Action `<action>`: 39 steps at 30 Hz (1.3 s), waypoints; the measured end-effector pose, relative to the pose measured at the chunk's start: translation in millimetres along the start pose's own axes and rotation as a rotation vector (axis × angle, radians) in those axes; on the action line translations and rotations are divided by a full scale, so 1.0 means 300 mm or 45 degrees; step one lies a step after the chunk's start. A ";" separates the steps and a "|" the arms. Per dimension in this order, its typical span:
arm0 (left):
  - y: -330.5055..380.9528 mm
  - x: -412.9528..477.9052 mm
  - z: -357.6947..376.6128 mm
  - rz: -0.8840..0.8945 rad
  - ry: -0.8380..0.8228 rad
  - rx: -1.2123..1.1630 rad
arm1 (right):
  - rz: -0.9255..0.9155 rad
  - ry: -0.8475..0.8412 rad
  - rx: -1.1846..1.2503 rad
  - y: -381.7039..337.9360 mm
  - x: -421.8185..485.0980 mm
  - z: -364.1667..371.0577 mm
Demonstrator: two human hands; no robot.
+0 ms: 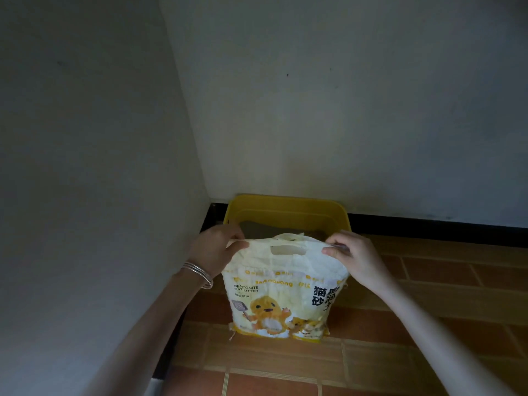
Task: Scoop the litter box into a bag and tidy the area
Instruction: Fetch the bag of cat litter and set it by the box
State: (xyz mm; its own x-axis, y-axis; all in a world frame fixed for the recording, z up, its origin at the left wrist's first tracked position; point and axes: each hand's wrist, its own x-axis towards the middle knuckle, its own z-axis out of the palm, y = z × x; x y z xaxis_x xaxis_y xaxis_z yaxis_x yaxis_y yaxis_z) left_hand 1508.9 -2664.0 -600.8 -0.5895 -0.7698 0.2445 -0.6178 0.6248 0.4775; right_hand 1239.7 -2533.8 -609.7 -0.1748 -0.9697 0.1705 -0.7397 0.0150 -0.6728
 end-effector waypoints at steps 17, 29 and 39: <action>0.661 0.112 -0.943 -0.062 -0.304 -0.143 | 0.286 -0.107 -0.042 -0.822 -0.091 -0.868; 1.143 0.313 -1.413 0.215 -0.439 -0.274 | 0.471 0.130 -0.095 -1.265 -0.233 -1.459; 1.475 0.404 -1.302 0.489 -0.577 -0.295 | 0.670 0.277 -0.151 -1.244 -0.490 -1.689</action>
State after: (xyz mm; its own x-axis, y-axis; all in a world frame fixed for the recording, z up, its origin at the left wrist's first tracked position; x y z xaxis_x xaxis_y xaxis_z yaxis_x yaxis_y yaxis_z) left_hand 1367.2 -2531.7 -30.1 -0.9396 -0.3333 0.0775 -0.2200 0.7619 0.6091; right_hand 1212.1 -2273.3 -18.9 -0.6592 -0.7518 -0.0126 -0.5824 0.5211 -0.6239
